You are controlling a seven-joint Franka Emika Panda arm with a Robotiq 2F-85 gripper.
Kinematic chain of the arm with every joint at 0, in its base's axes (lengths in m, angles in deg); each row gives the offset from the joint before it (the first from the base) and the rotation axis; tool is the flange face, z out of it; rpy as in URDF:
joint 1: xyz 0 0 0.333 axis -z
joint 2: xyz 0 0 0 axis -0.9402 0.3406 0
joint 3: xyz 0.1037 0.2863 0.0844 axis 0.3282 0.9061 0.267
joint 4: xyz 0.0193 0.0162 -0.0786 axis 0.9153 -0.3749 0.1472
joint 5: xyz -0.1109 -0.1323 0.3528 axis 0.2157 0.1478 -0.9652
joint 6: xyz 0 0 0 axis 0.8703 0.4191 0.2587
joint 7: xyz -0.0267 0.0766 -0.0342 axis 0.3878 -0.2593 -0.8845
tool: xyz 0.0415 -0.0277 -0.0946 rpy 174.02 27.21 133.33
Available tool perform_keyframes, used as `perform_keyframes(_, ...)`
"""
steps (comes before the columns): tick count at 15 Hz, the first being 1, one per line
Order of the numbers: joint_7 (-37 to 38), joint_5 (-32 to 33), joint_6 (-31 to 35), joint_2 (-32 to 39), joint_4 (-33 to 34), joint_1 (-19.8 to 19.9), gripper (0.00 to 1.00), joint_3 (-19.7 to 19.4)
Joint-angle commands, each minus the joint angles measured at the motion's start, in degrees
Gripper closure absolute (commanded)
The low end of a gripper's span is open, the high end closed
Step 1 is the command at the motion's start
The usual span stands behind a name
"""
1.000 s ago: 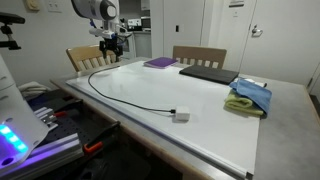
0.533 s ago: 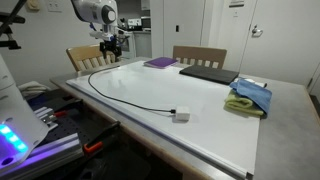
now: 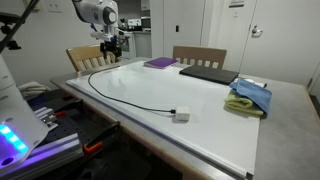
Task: Put the cable in a circle
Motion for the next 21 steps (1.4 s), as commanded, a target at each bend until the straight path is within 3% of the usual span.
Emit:
perform_keyframes(1, 5.69, 0.22, 5.15, 0.23, -1.58, -1.98, 0.00, -1.73)
perform_keyframes(5, 13.53, 0.57, 10.46, 2.36, -0.89, -5.35, 0.00, -4.20)
perform_keyframes(10, 23.53, 1.21, 9.62, 5.49, 2.33, -11.24, 0.00, -8.49)
perform_keyframes(21, 34.77, -0.34, 8.75, 9.48, 8.59, -13.97, 0.00, -8.10)
